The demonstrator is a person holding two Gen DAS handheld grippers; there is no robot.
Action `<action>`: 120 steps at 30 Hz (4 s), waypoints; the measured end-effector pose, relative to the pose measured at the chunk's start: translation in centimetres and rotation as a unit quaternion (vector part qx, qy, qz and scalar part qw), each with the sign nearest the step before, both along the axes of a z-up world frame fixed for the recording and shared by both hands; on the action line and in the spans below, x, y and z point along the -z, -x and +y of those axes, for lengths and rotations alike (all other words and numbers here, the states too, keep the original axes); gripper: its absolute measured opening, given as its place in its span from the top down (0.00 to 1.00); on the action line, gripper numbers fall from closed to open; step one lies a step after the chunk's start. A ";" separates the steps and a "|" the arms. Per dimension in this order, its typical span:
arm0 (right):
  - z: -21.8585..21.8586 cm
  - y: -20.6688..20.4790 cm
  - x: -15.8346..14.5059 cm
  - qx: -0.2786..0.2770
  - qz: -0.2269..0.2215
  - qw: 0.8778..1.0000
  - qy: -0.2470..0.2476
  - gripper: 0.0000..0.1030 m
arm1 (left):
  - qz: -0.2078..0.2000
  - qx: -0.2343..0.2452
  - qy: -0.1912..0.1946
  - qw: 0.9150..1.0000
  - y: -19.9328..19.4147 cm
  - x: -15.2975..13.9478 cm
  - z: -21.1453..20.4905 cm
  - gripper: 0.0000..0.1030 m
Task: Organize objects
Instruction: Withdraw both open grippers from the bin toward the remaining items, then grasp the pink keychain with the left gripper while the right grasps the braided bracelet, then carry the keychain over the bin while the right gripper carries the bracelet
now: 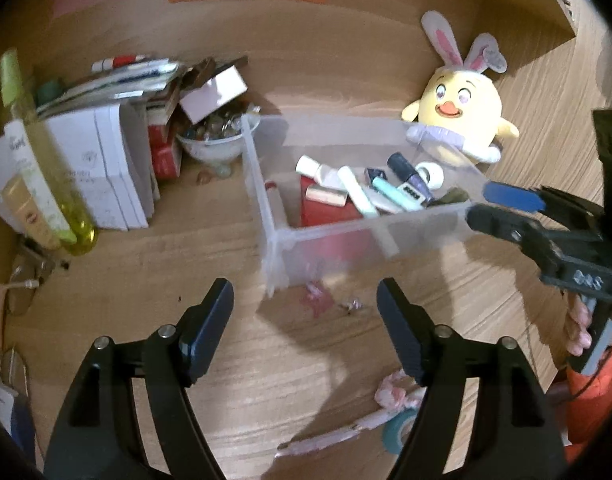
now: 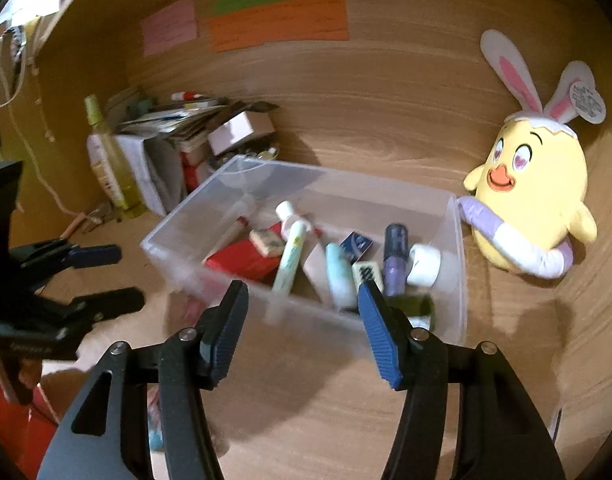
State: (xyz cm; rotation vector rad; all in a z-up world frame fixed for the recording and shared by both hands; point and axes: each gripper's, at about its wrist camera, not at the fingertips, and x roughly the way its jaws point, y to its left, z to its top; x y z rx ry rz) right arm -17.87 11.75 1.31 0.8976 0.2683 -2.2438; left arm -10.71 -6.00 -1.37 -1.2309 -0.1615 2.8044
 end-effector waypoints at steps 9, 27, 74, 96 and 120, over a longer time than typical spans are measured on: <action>-0.5 -4.0 4.3 -0.045 -0.038 0.998 -0.032 0.48 | -0.042 -0.013 -0.003 0.999 -1.4 3.1 -0.8 0.28; 1.4 -3.5 7.8 -0.022 -0.056 0.994 -0.095 0.49 | -0.060 0.017 -0.011 0.998 0.0 4.1 1.3 0.28; 2.7 -1.6 6.5 0.004 -0.039 0.999 -0.034 0.88 | -0.025 0.026 0.010 0.999 1.8 2.7 4.1 0.92; 3.1 -2.2 -0.9 0.014 0.038 0.999 0.033 0.88 | 0.078 0.028 -0.022 0.996 0.8 -4.5 4.4 0.92; 1.3 3.2 -4.8 0.027 0.092 0.995 0.025 0.88 | 0.063 0.006 -0.051 0.997 6.8 -4.3 2.4 0.92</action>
